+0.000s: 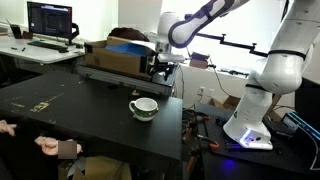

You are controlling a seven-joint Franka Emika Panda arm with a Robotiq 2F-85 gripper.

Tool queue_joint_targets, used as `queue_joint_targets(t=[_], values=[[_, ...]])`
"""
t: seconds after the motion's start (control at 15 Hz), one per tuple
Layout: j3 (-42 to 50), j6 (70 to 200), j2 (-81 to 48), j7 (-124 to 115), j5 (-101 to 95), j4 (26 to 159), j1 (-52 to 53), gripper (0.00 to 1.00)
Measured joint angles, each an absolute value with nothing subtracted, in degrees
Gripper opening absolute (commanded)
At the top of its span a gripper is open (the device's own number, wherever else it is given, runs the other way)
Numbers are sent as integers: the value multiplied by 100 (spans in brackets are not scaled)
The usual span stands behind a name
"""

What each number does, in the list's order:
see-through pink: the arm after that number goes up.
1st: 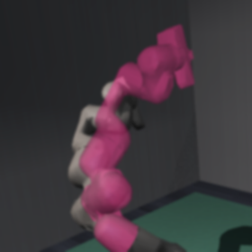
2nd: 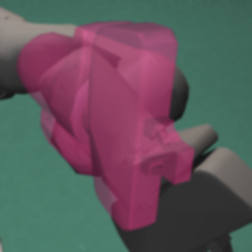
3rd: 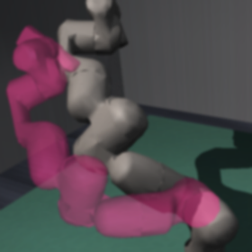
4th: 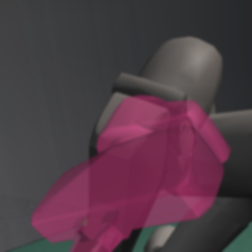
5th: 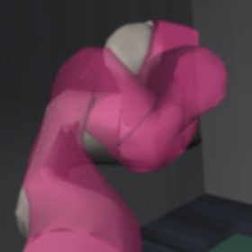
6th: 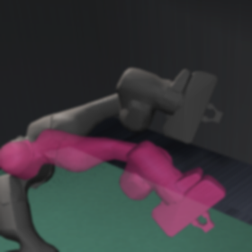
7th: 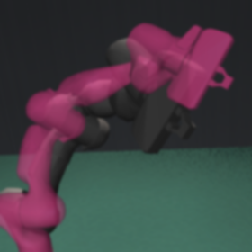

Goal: Move the marker to the left side of the mug

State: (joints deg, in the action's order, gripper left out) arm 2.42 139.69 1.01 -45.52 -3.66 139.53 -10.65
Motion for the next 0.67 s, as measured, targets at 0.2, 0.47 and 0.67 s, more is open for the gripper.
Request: queue_joint_targets(t=[0.2,0.47,0.67], values=[[373,13985,-244,-4490,-366,13834,-1058,100],[506,13992,-628,-4208,-369,13566,-1008,100],[568,14055,-877,-3713,-327,13382,-980,100]])
